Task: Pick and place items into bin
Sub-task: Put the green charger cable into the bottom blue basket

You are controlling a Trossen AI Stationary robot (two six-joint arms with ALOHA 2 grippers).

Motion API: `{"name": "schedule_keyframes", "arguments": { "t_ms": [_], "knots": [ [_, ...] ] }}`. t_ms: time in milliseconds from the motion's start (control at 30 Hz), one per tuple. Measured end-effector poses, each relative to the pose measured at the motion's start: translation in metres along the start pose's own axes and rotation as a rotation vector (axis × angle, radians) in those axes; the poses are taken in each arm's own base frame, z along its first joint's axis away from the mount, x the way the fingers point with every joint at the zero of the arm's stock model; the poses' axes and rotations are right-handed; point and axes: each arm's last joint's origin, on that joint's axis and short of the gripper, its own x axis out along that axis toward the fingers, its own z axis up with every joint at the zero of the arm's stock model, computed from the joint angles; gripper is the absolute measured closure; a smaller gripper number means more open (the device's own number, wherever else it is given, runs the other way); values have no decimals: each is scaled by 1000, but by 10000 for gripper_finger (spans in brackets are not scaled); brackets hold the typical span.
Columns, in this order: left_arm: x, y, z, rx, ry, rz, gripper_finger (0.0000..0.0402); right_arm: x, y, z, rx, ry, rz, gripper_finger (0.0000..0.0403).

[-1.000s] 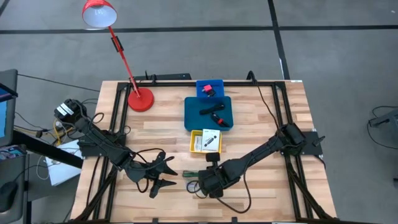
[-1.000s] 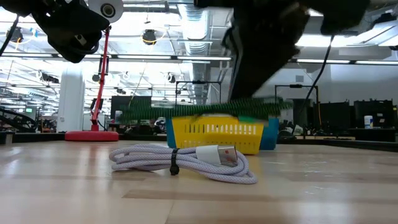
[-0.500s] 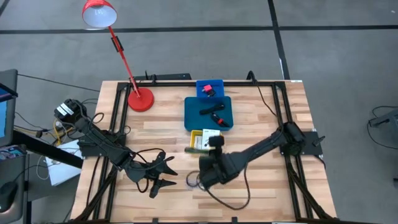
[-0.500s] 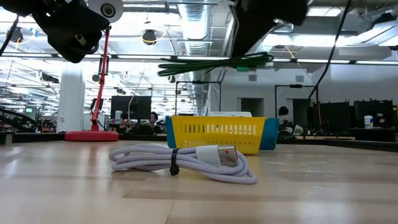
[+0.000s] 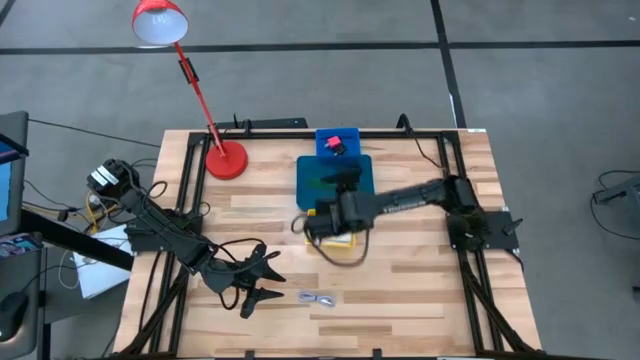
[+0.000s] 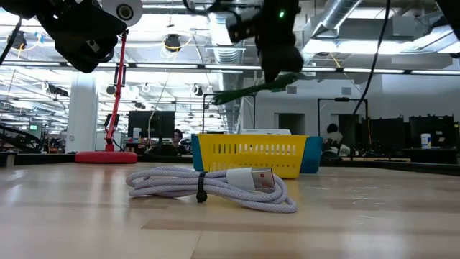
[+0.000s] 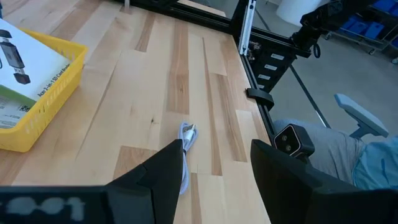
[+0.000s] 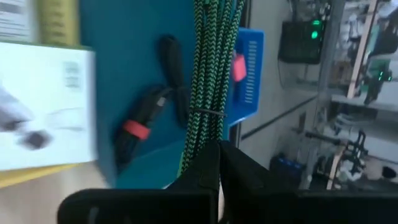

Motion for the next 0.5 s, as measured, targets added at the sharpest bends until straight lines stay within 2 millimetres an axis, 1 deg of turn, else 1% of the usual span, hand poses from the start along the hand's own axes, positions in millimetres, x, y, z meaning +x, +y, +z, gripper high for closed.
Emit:
{"name": "schedule_keyframes", "arguments": {
  "t_ms": [167, 267, 400, 500],
  "knots": [
    [0, 0, 0, 0, 0, 0, 224, 30, -28, -1, 42, 72, 6, 402],
    [0, 0, 0, 0, 0, 0, 224, 44, -40, -3, 79, 110, 42, 397],
    [0, 0, 0, 0, 0, 0, 224, 58, -51, -5, 122, 140, 112, 388],
    [0, 0, 0, 0, 1, 0, 224, 64, -56, -5, 156, 137, 148, 379]
  ]
}}
